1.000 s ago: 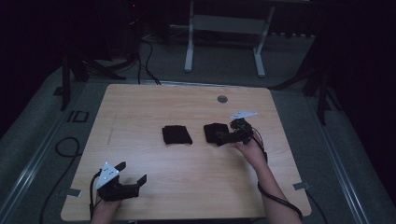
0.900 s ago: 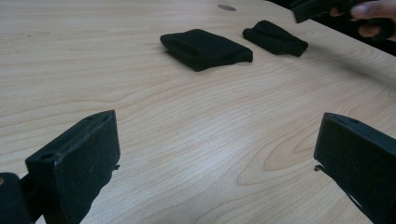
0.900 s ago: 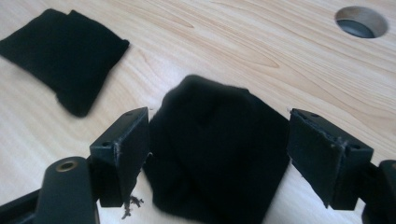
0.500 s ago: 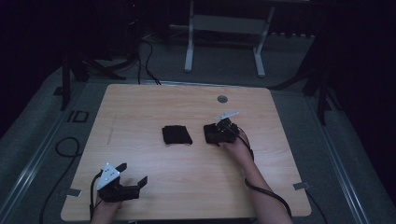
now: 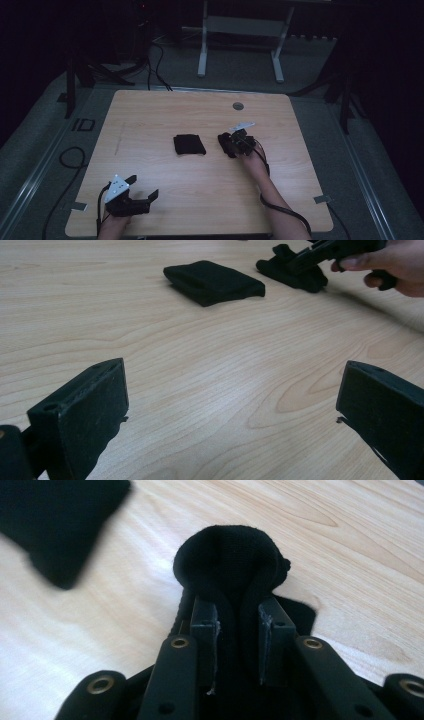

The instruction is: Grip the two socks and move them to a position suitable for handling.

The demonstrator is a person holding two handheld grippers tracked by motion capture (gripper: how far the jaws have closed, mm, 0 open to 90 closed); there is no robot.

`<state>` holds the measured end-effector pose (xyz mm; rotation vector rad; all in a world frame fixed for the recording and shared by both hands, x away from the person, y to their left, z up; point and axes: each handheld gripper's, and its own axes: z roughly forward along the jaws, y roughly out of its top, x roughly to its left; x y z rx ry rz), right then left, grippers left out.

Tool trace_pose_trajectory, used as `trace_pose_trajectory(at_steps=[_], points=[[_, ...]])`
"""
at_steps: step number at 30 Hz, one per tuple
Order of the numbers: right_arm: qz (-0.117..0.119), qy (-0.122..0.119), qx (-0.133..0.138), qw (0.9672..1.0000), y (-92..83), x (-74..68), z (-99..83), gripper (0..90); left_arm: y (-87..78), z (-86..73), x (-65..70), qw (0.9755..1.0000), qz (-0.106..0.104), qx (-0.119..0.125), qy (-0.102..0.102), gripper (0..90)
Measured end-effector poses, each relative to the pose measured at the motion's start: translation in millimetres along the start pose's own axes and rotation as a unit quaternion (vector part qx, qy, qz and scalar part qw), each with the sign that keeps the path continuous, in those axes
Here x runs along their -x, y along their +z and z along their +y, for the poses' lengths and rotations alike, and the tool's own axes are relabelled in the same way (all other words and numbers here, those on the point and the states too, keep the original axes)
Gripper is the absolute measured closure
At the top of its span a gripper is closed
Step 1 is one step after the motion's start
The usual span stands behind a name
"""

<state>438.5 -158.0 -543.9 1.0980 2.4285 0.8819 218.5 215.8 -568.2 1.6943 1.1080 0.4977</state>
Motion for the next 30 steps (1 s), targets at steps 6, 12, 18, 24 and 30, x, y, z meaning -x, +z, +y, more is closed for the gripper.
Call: trace_pose_trajectory(at_steps=[6, 12, 18, 24, 30], points=[[0.018, -0.025, 0.036, 0.9989, -45.3, -19.9, 4.1, 74.0, -1.3, 1.9, 1.5, 1.0000, -0.003, -0.001, -0.002, 0.8], [0.037, -0.047, 0.058, 0.9965, -82.1, -47.7, -9.6, 73.8, -2.5, 5.0, 8.2, 0.9999, -0.015, 0.001, 0.007, 0.8], [0.057, -0.034, 0.073, 0.9951, -100.1, -81.5, -39.4, 73.3, 0.0, 6.5, 19.7, 0.9991, -0.029, -0.002, 0.030, 0.8], [0.064, -0.040, 0.044, 0.9962, -79.3, -106.8, -66.4, 73.2, 7.9, 4.8, 37.1, 0.9953, -0.065, -0.032, 0.065, 6.9], [0.060, -0.038, 0.013, 0.9974, -56.7, -111.7, -75.5, 71.4, 17.1, 3.9, 48.6, 0.9924, -0.099, -0.044, 0.059, 18.0]])
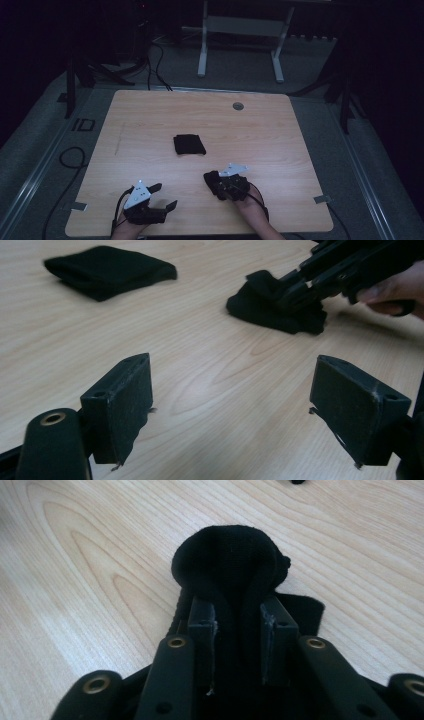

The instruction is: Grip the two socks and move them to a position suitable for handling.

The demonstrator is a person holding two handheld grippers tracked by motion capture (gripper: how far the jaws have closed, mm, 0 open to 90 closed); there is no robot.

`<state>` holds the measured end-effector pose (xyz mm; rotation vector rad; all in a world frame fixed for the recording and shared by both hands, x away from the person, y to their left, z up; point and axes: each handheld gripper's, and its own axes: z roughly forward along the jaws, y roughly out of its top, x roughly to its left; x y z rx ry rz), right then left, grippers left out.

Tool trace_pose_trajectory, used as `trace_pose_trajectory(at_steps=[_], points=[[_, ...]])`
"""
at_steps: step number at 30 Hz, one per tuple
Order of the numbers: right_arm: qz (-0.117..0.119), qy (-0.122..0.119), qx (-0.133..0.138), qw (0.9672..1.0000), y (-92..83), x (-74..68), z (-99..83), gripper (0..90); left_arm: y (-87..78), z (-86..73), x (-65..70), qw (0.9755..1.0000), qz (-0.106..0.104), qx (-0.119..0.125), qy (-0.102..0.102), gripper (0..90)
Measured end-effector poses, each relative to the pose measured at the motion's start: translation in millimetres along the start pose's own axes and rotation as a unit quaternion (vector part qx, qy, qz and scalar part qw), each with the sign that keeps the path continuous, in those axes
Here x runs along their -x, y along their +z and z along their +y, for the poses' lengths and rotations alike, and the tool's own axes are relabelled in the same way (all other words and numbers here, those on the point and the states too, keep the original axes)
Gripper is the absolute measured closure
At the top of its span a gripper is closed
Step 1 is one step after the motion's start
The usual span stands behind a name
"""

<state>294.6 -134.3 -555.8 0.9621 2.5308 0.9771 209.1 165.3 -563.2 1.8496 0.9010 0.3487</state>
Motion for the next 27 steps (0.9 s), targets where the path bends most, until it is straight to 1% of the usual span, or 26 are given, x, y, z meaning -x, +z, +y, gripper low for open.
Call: trace_pose_trajectory(at_steps=[1, 2, 4, 6, 8, 10, 11, 12, 13, 14, 15, 16, 17, 18, 19, 20, 21, 22, 23, 24, 25, 26, 27], points=[[-0.001, 0.004, 0.002, 1.0000, 0.1, 0.2, -0.5, 70.3, 2.3, 0.4, 1.3, 1.0000, -0.004, -0.005, 0.000, 20.0], [0.003, 0.009, 0.001, 1.0000, -0.1, 0.3, -0.3, 66.8, 4.5, 0.7, 3.2, 1.0000, -0.005, -0.008, 0.001, 20.1], [0.016, 0.014, -0.002, 0.9998, -2.4, -0.2, 1.0, 56.6, 8.5, 2.0, 6.0, 0.9997, -0.007, -0.020, 0.010, 20.9], [0.028, 0.018, -0.001, 0.9994, -8.2, -1.6, 3.3, 47.0, 12.3, 3.4, 8.8, 0.9996, -0.008, -0.024, 0.012, 22.3], [0.034, 0.017, 0.014, 0.9992, -18.5, -2.7, 6.5, 40.5, 16.1, 6.1, 10.8, 0.9994, -0.015, -0.029, 0.009, 24.8], [0.037, 0.019, 0.024, 0.9988, -29.4, -2.0, 11.0, 37.1, 21.5, 9.7, 14.6, 0.9989, -0.022, -0.036, 0.019, 24.8], [0.039, 0.014, 0.028, 0.9988, -33.7, -1.7, 13.3, 37.1, 24.6, 12.0, 16.8, 0.9986, -0.025, -0.039, 0.025, 24.9], [0.032, 0.005, 0.029, 0.9990, -36.2, -1.8, 15.3, 37.3, 29.5, 15.3, 19.7, 0.9984, -0.030, -0.040, 0.026, 24.9], [0.031, -0.007, 0.030, 0.9990, -36.7, -2.3, 17.3, 40.8, 32.6, 17.5, 21.4, 0.9980, -0.034, -0.042, 0.032, 26.8], [0.037, -0.015, 0.029, 0.9988, -36.1, -3.0, 18.1, 43.3, 38.6, 21.3, 24.7, 0.9973, -0.037, -0.048, 0.042, 29.6], [0.033, -0.028, 0.021, 0.9988, -33.0, -4.9, 19.2, 44.4, 42.7, 23.7, 27.0, 0.9966, -0.036, -0.055, 0.049, 31.9], [0.036, -0.035, 0.015, 0.9986, -30.3, -6.1, 19.7, 45.9, 48.2, 27.0, 29.7, 0.9954, -0.045, -0.064, 0.057, 32.3], [0.049, -0.047, 0.011, 0.9976, -26.8, -7.7, 19.8, 48.6, 53.7, 29.7, 32.6, 0.9942, -0.051, -0.070, 0.064, 36.1], [0.044, -0.062, 0.005, 0.9971, -22.8, -10.2, 19.6, 50.2, 59.9, 32.3, 35.6, 0.9927, -0.049, -0.082, 0.075, 39.0], [0.042, -0.073, -0.004, 0.9964, -18.1, -11.7, 19.5, 51.3, 66.3, 34.5, 37.5, 0.9907, -0.051, -0.093, 0.084, 39.0], [0.050, -0.080, -0.010, 0.9955, -13.6, -11.6, 19.2, 57.3, 72.4, 36.1, 38.3, 0.9897, -0.055, -0.100, 0.086, 39.2], [0.049, -0.079, -0.015, 0.9956, -9.6, -10.9, 18.9, 65.9, 77.8, 37.5, 38.3, 0.9892, -0.054, -0.106, 0.086, 40.6], [0.045, -0.076, -0.023, 0.9959, -5.6, -9.4, 18.5, 72.1, 82.8, 38.6, 38.2, 0.9890, -0.055, -0.108, 0.085, 41.5], [0.051, -0.070, -0.031, 0.9958, -2.1, -6.9, 18.0, 81.4, 87.3, 40.0, 37.7, 0.9880, -0.058, -0.115, 0.086, 41.6], [0.052, -0.064, -0.034, 0.9960, 0.7, -4.3, 17.2, 86.6, 90.9, 41.0, 38.0, 0.9876, -0.053, -0.116, 0.091, 42.8], [0.052, -0.059, -0.037, 0.9962, 2.9, -2.1, 16.2, 87.0, 94.3, 41.9, 38.5, 0.9871, -0.050, -0.117, 0.097, 43.4], [0.058, -0.055, -0.036, 0.9962, 4.6, 0.0, 15.1, 87.2, 97.7, 43.0, 38.6, 0.9855, -0.050, -0.126, 0.103, 43.8], [0.060, -0.051, -0.033, 0.9963, 5.0, 1.0, 14.6, 87.5, 101.1, 43.8, 39.3, 0.9846, -0.048, -0.131, 0.106, 44.8]])
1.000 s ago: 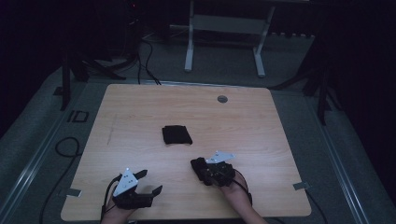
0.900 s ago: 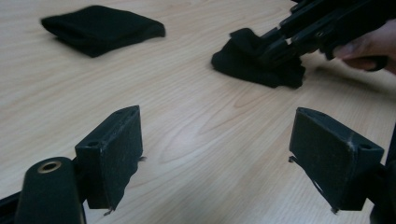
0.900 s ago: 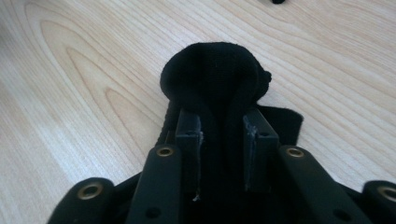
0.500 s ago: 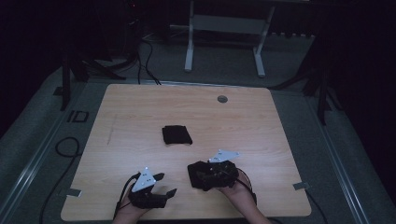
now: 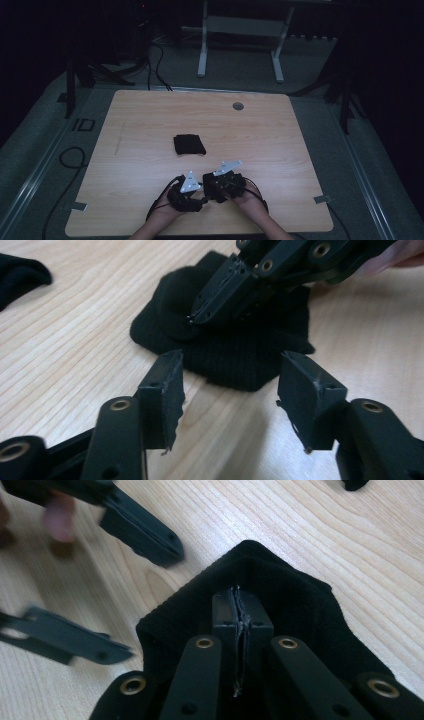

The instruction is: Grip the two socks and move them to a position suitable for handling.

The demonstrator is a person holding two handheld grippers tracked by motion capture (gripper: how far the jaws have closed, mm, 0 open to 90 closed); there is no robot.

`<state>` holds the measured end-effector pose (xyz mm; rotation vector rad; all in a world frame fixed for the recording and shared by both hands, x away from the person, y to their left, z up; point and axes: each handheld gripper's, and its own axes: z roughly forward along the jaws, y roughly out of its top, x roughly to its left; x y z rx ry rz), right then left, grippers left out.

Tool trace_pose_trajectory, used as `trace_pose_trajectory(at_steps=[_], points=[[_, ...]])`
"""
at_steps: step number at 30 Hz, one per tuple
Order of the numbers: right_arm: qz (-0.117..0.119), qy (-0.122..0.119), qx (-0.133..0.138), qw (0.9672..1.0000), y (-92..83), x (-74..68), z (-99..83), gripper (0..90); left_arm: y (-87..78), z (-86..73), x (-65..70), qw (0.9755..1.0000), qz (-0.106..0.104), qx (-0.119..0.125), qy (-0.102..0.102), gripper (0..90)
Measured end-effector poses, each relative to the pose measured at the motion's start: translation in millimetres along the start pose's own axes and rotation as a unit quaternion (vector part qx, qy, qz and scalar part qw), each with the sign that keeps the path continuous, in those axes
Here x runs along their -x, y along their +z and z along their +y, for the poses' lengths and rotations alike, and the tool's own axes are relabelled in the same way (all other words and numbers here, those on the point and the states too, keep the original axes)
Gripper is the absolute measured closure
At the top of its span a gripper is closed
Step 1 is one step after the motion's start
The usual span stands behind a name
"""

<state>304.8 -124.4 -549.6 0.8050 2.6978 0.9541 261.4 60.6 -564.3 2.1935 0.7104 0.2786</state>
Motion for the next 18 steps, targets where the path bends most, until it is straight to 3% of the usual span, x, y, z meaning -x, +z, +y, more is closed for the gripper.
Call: trace_pose_trajectory(at_steps=[3, 6, 10, 11, 13, 14, 18], points=[[0.003, 0.002, 0.001, 1.0000, 0.1, 0.5, -0.4, 87.7, 9.0, 4.7, -0.9, 0.9998, 0.000, -0.018, 0.006, 49.1], [0.007, 0.007, 0.001, 0.9999, -0.1, 1.6, -0.8, 87.9, 13.5, 9.0, 0.0, 0.9996, 0.007, -0.022, 0.019, 55.3], [0.016, 0.014, 0.003, 0.9998, -1.0, 4.4, -2.3, 87.9, 15.1, 12.1, 1.1, 0.9989, 0.020, -0.023, 0.035, 74.2], [0.018, 0.017, 0.003, 0.9997, -1.6, 5.4, -2.7, 87.9, 15.1, 12.1, 1.1, 0.9989, 0.020, -0.023, 0.035, 78.3], [0.015, 0.014, 0.006, 0.9998, -7.2, 5.8, -3.3, 87.8, 12.5, 12.1, 4.8, 0.9984, 0.039, -0.023, 0.035, 80.8], [0.009, 0.008, 0.007, 0.9999, -10.5, 6.1, -4.0, 87.8, 10.8, 11.5, 4.6, 0.9983, 0.045, -0.022, 0.029, 81.0], [-0.012, 0.025, 0.027, 0.9993, -28.6, 16.0, -11.1, 87.9, -0.2, 6.1, -0.5, 0.9980, 0.061, -0.013, 0.002, 81.1]])
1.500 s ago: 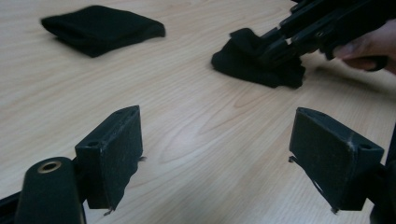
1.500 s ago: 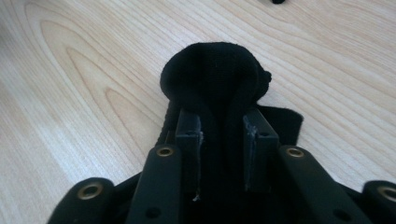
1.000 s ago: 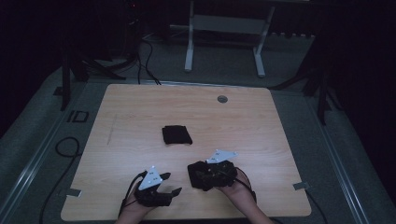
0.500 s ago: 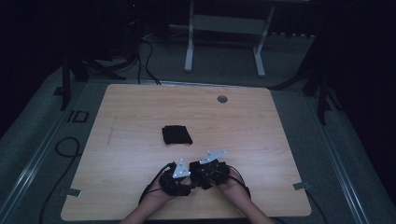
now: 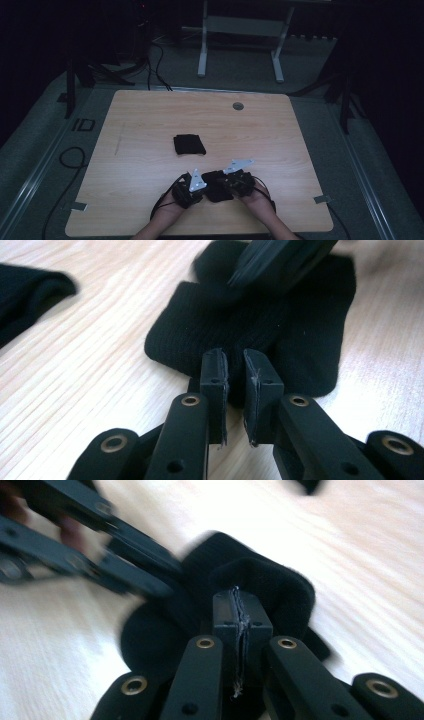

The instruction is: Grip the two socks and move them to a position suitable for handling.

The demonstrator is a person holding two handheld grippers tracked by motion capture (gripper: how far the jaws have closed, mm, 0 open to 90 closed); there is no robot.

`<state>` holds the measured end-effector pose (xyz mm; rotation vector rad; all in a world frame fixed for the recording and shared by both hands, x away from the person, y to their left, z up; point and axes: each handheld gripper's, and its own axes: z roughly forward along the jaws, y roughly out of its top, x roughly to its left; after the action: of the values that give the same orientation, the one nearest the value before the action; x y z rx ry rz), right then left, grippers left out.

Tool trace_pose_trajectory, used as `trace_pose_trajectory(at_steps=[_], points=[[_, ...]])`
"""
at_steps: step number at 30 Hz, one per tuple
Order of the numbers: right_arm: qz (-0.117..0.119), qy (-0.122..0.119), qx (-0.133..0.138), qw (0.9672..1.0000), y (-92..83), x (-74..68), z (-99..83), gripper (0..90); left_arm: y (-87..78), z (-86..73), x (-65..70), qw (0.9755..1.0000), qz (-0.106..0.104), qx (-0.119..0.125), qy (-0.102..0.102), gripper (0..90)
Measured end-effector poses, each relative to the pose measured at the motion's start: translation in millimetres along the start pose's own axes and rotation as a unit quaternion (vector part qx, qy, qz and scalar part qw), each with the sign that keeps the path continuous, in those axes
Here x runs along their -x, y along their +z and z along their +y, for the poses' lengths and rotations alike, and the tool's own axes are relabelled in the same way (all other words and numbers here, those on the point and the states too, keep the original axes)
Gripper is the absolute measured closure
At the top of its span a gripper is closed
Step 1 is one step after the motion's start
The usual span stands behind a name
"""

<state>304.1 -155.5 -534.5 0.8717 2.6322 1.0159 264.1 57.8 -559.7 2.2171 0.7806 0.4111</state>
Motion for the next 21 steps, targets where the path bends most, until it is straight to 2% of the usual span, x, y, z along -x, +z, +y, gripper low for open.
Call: trace_pose_trajectory(at_steps=[3, 6, 8, 10, 11, 13, 14, 15, 17, 18, 21], points=[[-0.012, 0.022, 0.012, 0.9996, -13.1, 12.6, -8.2, 87.8, -7.5, -5.3, -5.3, 0.9999, 0.000, 0.000, -0.017, 80.9], [-0.015, 0.046, 0.022, 0.9986, -24.1, 23.1, -19.2, 87.6, -12.4, -10.2, -6.2, 0.9998, 0.001, 0.001, -0.022, 80.6], [-0.020, 0.056, 0.023, 0.9980, -29.2, 27.4, -27.3, 87.5, -13.3, -12.6, -6.8, 0.9996, -0.008, -0.001, -0.028, 80.4], [-0.029, 0.067, 0.024, 0.9970, -32.2, 31.3, -35.4, 87.4, -13.9, -14.3, -6.8, 0.9994, -0.006, 0.000, -0.034, 79.9], [-0.026, 0.076, 0.024, 0.9965, -33.3, 33.6, -39.0, 87.4, -14.1, -14.9, -6.9, 0.9993, -0.011, -0.002, -0.036, 79.3], [-0.033, 0.083, 0.025, 0.9957, -36.0, 36.4, -45.3, 87.1, -16.1, -16.7, -6.0, 0.9994, -0.003, 0.000, -0.035, 78.5], [-0.031, 0.089, 0.024, 0.9953, -37.2, 37.6, -47.8, 85.9, -17.0, -17.5, -5.6, 0.9994, -0.006, 0.000, -0.035, 76.8], [-0.028, 0.093, 0.021, 0.9950, -38.3, 38.8, -50.1, 81.1, -18.0, -18.5, -5.0, 0.9995, -0.008, 0.001, -0.032, 74.1], [-0.028, 0.102, 0.017, 0.9943, -41.4, 41.0, -52.9, 62.7, -18.9, -19.6, -4.3, 0.9996, -0.007, -0.001, -0.027, 72.8], [-0.027, 0.108, 0.017, 0.9936, -44.0, 42.2, -53.1, 58.9, -20.4, -21.5, -3.5, 0.9995, -0.008, -0.003, -0.029, 72.2], [-0.063, 0.102, 0.036, 0.9922, -60.3, 42.0, -47.4, 54.2, -26.0, -20.8, -2.5, 0.9994, -0.011, 0.004, -0.033, 70.4]])
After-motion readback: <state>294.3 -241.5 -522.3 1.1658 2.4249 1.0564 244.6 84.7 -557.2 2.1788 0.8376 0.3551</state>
